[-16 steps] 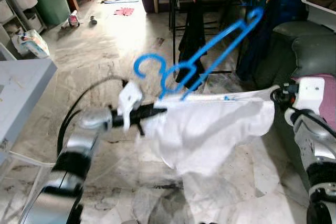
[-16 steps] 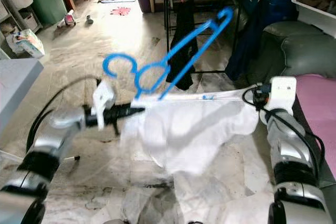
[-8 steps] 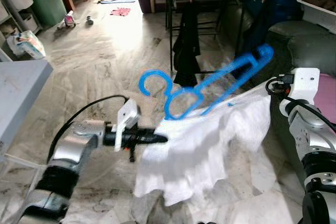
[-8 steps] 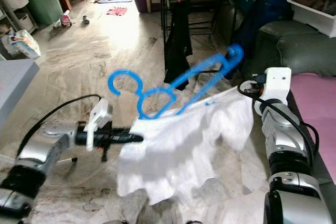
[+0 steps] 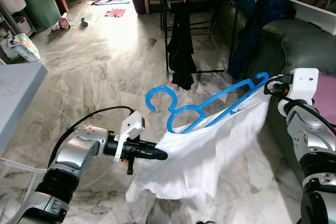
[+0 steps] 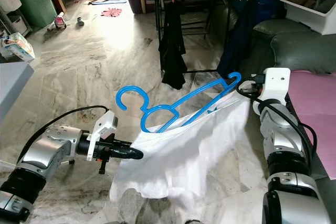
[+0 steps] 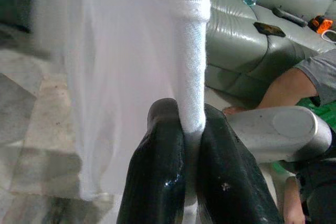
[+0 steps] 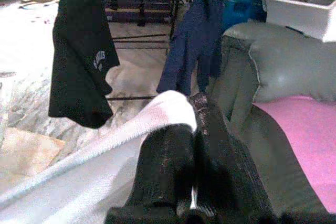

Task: Hang hanger

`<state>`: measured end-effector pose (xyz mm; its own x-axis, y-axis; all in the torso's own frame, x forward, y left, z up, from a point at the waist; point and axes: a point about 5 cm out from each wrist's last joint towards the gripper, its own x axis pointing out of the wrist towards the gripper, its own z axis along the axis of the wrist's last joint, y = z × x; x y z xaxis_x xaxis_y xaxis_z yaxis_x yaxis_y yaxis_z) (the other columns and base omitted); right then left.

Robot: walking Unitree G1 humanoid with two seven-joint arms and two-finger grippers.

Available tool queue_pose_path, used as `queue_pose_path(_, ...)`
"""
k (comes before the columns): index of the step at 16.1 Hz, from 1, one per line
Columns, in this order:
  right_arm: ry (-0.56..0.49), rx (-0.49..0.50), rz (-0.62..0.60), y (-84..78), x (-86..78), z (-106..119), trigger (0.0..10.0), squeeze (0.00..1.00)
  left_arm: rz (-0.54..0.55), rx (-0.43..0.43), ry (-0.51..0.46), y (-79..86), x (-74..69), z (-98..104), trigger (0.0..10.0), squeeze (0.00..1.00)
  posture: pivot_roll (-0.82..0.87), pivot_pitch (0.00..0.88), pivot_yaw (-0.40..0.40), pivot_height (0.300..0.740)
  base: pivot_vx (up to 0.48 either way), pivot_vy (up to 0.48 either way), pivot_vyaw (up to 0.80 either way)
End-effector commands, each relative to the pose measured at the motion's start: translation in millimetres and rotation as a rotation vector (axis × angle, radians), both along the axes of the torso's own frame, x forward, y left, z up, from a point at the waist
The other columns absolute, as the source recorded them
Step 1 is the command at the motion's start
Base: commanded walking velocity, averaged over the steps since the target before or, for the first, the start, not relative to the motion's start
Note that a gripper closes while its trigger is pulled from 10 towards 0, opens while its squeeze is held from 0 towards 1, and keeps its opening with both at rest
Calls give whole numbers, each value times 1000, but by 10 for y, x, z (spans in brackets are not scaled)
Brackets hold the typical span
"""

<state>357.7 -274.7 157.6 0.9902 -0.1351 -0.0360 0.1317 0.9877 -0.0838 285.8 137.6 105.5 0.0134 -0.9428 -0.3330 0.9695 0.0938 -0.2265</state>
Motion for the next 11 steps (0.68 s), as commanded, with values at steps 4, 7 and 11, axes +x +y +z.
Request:
queue_pose_path(4,-235,-6,-92,-178,11,482,0,0,-2,130,123,255,-138,-240,0,0,-51,46,2,740,0,0,0)
queue_pose_path(7,-269,0,-71,-125,24,516,0,0,-32,202,143,280,-204,-353,0,0,-51,45,4,740,0,0,0)
queue_pose_path(11,-286,-8,-49,-77,41,553,0,0,-41,230,143,291,-208,-377,0,0,-53,44,4,740,0,0,0)
